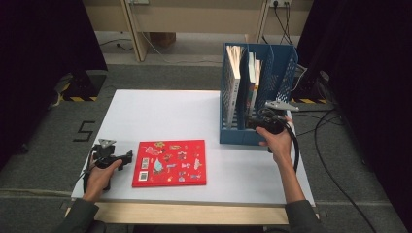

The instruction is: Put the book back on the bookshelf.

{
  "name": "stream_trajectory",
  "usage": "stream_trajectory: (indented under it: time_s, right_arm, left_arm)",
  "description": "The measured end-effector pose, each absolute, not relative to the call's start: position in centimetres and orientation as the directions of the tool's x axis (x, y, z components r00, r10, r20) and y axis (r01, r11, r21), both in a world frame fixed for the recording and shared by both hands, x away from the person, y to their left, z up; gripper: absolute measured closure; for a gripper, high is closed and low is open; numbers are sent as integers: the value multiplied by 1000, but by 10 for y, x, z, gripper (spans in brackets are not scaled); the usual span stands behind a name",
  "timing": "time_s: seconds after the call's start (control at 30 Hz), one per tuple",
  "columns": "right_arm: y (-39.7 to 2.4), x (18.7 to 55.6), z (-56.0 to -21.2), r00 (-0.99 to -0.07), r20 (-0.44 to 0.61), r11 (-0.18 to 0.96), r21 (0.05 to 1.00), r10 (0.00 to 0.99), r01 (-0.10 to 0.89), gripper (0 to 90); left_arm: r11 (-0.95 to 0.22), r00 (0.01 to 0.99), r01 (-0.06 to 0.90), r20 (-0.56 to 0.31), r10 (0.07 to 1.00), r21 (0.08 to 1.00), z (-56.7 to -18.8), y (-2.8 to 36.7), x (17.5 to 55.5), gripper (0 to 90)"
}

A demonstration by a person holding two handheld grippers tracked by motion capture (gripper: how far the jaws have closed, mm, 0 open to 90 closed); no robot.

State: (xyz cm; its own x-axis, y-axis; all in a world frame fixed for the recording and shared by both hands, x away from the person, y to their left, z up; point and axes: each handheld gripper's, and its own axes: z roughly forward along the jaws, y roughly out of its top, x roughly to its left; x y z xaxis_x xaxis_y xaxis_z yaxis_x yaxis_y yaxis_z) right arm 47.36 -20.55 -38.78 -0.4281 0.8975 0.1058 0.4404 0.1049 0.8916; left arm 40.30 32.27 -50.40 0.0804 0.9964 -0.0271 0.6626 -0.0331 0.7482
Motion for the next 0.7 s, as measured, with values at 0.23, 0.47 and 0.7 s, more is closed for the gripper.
stream_trajectory:
  time_s: [0.23,0.47,0.7]
  right_arm:
    - [-201,456,-400,-429,142,68,896,892,439,239]
    - [-192,446,-401,-447,102,107,902,889,419,247]
    - [-169,455,-383,-469,80,111,924,880,366,294]
  left_arm:
    - [-33,81,664,-28,996,747,-504,323,403,139]
    - [-34,84,664,-30,996,747,-504,323,403,131]
    - [-34,84,664,-29,996,747,-504,323,403,131]
